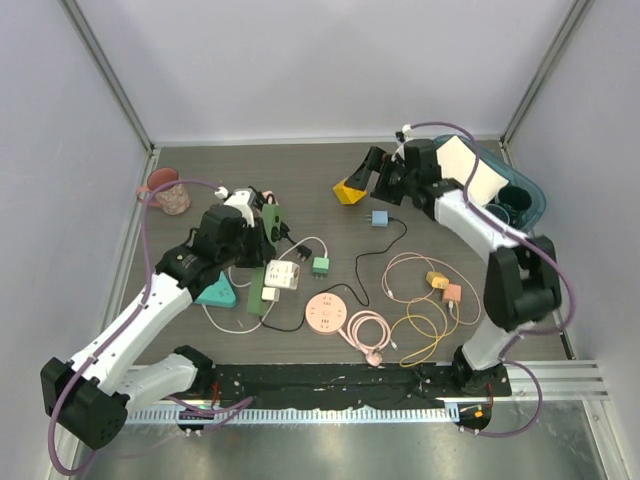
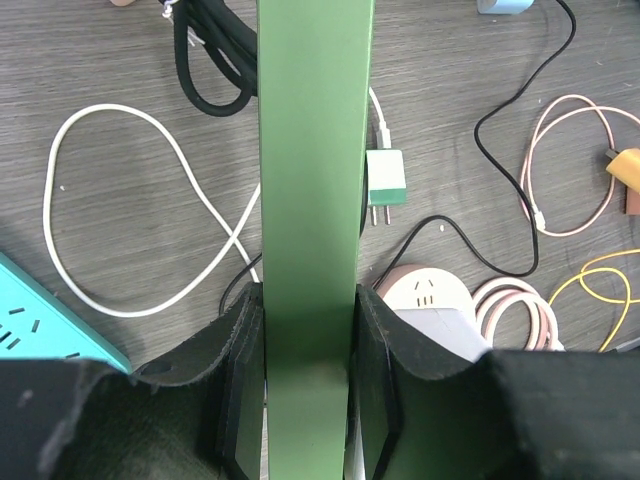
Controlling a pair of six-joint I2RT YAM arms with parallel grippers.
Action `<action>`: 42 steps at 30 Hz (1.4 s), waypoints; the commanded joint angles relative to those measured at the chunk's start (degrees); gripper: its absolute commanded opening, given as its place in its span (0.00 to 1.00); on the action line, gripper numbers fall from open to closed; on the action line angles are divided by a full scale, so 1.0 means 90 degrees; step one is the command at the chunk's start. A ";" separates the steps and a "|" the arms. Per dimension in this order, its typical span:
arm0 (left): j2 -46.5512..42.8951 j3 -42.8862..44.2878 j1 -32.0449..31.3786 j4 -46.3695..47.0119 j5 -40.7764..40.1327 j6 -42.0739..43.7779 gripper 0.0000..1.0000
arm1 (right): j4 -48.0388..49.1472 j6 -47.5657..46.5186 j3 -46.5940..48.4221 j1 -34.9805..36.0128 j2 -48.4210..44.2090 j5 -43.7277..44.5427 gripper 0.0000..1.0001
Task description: Pull the plug off the socket
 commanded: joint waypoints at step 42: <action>-0.0353 -0.0080 0.0050 0.0801 0.0348 -0.0149 0.00 | 0.4861 0.1542 -0.3731 0.4625 -0.1874 0.1707 0.82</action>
